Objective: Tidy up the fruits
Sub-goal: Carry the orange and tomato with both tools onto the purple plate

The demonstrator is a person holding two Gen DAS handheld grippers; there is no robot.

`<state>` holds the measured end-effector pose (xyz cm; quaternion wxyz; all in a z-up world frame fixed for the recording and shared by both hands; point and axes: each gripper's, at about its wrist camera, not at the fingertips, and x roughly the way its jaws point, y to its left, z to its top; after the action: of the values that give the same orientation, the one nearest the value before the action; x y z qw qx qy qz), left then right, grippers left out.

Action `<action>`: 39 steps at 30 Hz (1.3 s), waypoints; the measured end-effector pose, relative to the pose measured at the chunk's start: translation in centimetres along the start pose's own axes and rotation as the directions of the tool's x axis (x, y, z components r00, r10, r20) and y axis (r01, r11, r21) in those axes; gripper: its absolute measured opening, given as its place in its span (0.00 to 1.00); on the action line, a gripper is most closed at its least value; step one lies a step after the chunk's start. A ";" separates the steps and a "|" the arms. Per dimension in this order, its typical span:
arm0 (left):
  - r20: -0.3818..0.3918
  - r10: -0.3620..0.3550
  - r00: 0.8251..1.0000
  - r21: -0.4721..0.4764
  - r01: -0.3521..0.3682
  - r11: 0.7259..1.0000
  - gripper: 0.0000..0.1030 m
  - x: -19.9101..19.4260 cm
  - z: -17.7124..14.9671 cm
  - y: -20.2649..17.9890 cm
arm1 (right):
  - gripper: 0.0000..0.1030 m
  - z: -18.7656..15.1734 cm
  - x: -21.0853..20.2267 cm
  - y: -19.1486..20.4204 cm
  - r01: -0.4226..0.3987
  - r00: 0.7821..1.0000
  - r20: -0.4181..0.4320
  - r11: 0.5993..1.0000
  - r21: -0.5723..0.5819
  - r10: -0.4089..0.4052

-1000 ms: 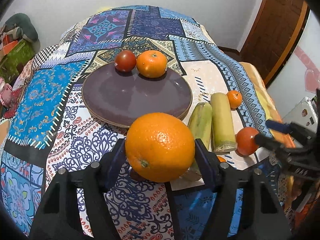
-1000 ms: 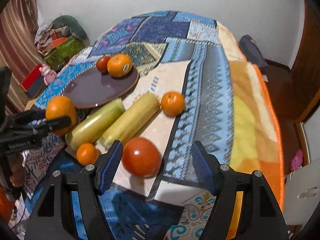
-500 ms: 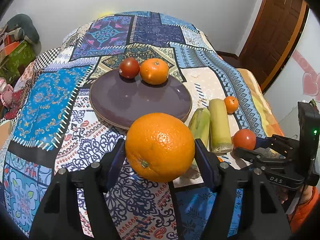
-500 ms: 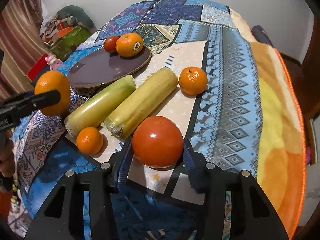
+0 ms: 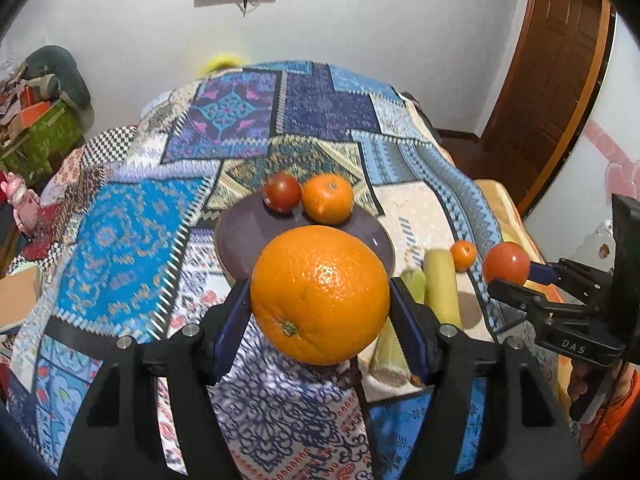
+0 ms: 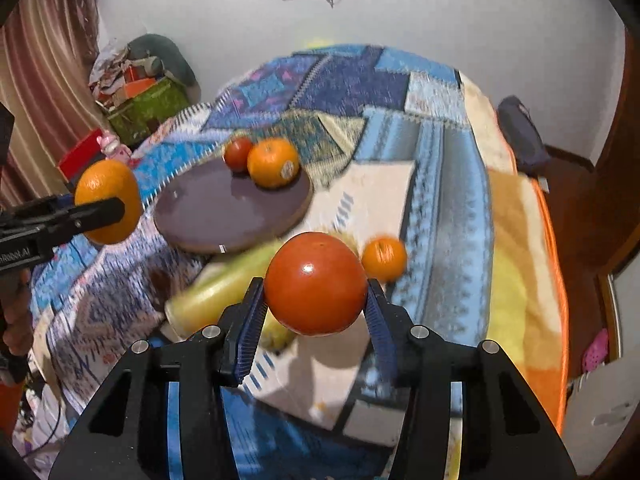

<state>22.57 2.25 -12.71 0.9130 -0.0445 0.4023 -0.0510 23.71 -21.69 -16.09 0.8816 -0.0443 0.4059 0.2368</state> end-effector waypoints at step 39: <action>-0.091 0.050 0.995 0.011 -0.049 0.999 0.65 12.0 5.1 7.4 | 0.44 8.2 13.4 8.2 -0.072 0.992 -0.112 0.979 -0.189 0.051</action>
<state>34.80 8.30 -18.90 0.8948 -0.0282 0.4443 -0.0320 33.20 -7.14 -19.55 0.8426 -0.1292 0.4285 0.2995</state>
